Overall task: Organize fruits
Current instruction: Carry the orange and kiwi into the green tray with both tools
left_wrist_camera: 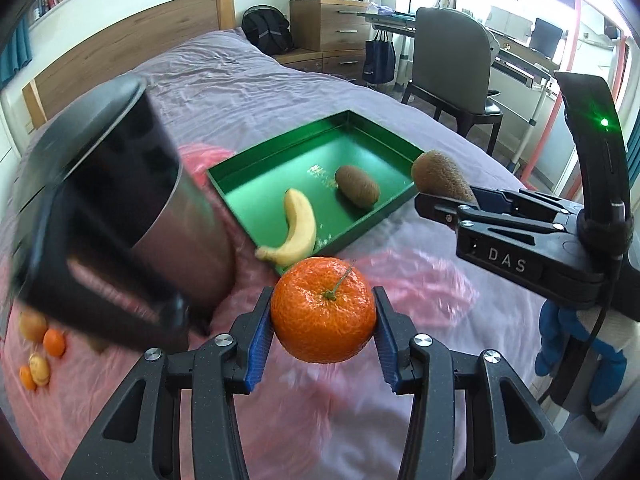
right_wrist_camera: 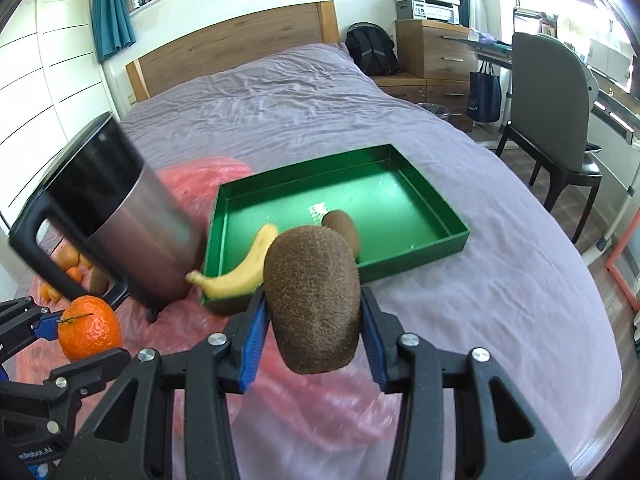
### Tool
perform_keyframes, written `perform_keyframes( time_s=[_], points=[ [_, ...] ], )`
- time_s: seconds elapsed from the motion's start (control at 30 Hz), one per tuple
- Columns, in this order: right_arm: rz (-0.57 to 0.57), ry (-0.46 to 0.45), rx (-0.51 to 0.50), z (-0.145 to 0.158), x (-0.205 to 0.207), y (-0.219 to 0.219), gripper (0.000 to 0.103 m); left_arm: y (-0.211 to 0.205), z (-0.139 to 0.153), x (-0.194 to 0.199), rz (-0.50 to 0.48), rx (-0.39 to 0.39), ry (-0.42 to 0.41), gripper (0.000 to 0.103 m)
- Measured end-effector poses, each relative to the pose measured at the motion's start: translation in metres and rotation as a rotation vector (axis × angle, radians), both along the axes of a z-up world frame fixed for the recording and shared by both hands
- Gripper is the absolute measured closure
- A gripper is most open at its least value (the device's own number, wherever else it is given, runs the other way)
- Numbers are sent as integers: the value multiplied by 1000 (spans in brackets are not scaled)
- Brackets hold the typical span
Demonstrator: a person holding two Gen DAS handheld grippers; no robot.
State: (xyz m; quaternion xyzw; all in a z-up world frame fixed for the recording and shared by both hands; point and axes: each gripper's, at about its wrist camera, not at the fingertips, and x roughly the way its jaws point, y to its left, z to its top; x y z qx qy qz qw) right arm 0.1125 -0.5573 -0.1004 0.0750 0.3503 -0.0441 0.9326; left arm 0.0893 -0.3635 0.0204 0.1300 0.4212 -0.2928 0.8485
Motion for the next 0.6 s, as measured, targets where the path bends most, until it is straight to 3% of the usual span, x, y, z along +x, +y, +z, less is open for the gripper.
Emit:
perform_keyframes(
  time_s=[0.6],
  points=[
    [-74,14,-23,-34,129,-74,74,-80,-51,112,85,28,-26,62]
  ],
)
